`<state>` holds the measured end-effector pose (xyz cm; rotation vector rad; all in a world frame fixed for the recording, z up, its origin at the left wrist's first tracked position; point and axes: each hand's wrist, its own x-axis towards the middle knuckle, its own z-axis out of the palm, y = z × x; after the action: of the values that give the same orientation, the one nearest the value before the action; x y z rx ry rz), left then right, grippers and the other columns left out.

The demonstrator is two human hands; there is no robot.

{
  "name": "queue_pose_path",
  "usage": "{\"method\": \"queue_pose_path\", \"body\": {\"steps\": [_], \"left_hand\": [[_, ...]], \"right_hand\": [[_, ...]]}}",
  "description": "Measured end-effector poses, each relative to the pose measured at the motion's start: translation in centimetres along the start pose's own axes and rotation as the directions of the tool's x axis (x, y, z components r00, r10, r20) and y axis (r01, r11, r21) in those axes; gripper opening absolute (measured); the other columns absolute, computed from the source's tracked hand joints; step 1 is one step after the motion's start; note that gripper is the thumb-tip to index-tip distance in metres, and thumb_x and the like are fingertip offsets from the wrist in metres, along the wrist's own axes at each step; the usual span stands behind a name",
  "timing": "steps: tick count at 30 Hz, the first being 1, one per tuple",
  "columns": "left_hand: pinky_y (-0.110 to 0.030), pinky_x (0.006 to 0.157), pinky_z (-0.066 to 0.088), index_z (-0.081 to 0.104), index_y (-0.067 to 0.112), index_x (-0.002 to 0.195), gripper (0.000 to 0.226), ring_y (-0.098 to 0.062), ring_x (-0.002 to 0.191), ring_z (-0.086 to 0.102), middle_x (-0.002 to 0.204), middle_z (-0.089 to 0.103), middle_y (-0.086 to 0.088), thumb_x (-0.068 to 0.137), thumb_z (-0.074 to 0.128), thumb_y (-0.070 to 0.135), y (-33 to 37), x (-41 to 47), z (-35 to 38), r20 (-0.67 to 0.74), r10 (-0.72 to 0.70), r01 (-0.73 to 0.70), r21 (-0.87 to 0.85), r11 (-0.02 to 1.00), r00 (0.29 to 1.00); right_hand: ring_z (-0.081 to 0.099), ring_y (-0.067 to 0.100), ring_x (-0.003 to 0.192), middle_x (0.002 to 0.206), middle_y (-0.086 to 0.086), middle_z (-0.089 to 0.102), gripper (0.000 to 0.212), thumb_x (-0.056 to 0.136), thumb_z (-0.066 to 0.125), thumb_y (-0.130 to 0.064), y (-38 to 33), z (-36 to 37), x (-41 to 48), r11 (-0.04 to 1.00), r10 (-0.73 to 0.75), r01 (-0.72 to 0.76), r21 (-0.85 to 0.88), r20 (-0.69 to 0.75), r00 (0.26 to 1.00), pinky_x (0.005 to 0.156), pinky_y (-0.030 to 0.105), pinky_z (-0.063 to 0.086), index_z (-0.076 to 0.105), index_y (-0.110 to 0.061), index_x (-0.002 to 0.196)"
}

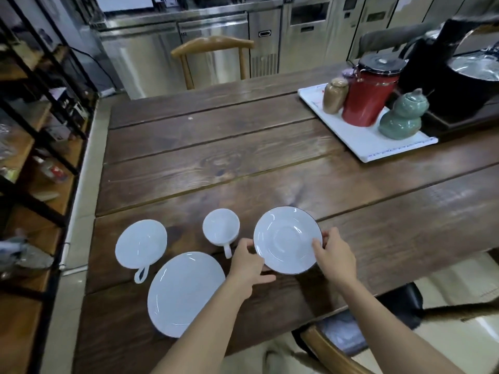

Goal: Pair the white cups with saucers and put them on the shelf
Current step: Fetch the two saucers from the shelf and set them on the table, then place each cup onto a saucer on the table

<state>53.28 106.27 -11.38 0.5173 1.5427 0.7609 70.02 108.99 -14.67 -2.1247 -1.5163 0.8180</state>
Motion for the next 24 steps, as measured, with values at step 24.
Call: {"method": "queue_pose_path", "body": {"steps": [24], "left_hand": [[-0.031,0.076,0.048,0.056,0.019,0.100,0.013,-0.021,0.097,0.059,0.101,0.062,-0.003,0.091,0.057,0.028,2.3,0.4,-4.5,-0.605,0.603,-0.430,0.424,0.797,0.520]], "right_hand": [[0.055,0.016,0.083,0.096,-0.001,0.060,0.031,0.093,0.052,-0.035,-5.6,2.0,3.1,0.904,-0.384,0.370,0.215,0.025,0.923,0.074,0.030,0.040,0.060,-0.009,0.108]]}}
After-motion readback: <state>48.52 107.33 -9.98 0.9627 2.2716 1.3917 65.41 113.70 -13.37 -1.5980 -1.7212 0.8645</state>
